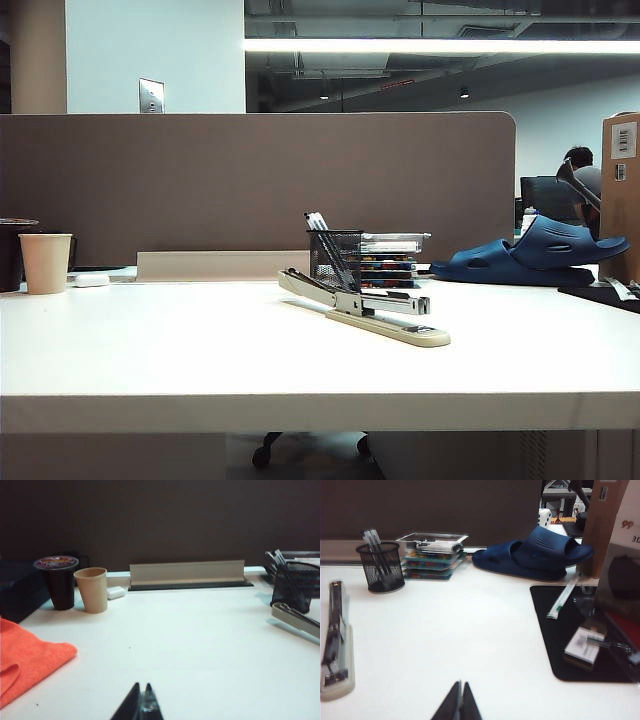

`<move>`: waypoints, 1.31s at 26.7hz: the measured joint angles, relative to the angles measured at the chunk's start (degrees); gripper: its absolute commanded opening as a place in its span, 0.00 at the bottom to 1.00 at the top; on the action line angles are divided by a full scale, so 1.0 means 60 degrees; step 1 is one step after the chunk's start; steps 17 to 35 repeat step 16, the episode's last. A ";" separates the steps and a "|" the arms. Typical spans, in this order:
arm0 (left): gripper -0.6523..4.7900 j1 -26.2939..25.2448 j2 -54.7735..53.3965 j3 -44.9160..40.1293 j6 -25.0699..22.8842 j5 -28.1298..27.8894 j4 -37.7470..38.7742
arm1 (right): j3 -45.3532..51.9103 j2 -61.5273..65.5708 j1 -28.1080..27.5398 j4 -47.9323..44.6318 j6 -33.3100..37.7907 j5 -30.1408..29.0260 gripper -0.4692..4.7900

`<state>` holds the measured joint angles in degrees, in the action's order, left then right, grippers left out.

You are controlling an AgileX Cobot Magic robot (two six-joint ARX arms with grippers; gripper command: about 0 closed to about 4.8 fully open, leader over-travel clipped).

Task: Pick up a set of staples and put them into the open stapler.

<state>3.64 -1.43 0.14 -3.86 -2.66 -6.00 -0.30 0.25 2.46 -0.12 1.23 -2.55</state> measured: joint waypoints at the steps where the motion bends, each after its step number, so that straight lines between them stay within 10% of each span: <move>1: 0.11 0.0000 0.0007 0.0000 0.0000 -0.0004 -0.0073 | 0.0000 0.0004 0.0000 -0.0036 -0.0007 0.0004 0.07; 35: 0.11 0.0000 0.0015 0.0004 0.0004 0.0011 -0.0069 | 0.0000 0.0000 -0.0007 -0.0361 -0.0120 0.0182 0.07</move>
